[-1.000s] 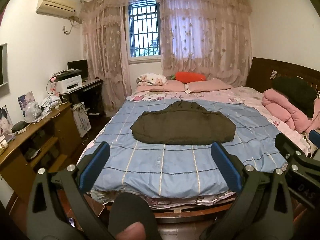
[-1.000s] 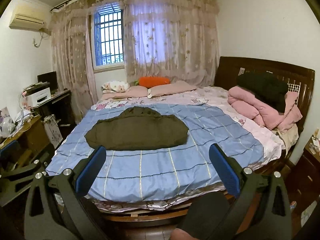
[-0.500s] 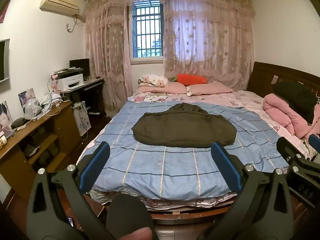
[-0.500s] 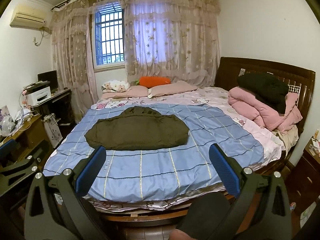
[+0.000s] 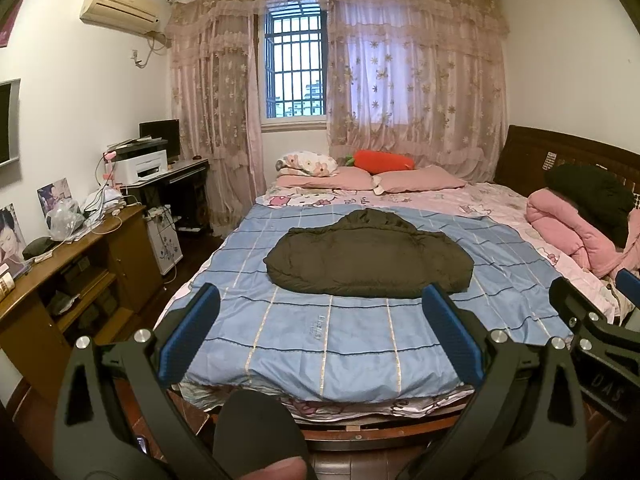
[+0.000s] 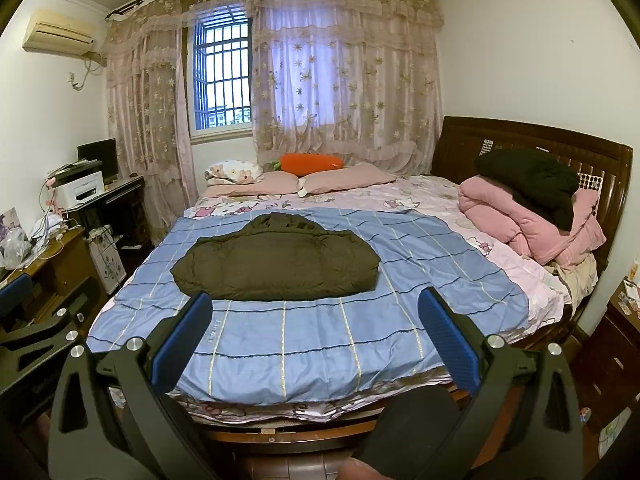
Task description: Fold large clothes
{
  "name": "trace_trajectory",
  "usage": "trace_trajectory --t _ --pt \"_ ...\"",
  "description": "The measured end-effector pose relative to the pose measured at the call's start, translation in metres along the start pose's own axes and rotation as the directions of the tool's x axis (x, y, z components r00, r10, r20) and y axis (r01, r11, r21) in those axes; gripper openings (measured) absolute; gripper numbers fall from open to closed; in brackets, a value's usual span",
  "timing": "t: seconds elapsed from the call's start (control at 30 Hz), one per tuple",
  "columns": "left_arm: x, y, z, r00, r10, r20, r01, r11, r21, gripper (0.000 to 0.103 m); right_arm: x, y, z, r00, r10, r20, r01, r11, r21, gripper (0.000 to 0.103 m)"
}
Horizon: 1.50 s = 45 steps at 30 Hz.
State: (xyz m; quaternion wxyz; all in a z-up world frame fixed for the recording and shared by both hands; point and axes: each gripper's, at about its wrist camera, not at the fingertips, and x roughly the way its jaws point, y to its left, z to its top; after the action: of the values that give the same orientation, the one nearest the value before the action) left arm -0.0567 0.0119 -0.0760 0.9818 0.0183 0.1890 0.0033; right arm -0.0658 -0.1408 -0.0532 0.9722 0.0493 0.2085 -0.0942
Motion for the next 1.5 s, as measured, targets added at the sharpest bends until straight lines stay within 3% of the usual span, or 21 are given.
trace_trajectory --t 1.5 --pt "-0.0003 0.0009 -0.0050 1.000 0.003 0.004 -0.003 1.000 -0.002 0.101 -0.0002 0.0027 -0.0029 1.000 0.000 -0.002 0.000 1.000 -0.004 0.102"
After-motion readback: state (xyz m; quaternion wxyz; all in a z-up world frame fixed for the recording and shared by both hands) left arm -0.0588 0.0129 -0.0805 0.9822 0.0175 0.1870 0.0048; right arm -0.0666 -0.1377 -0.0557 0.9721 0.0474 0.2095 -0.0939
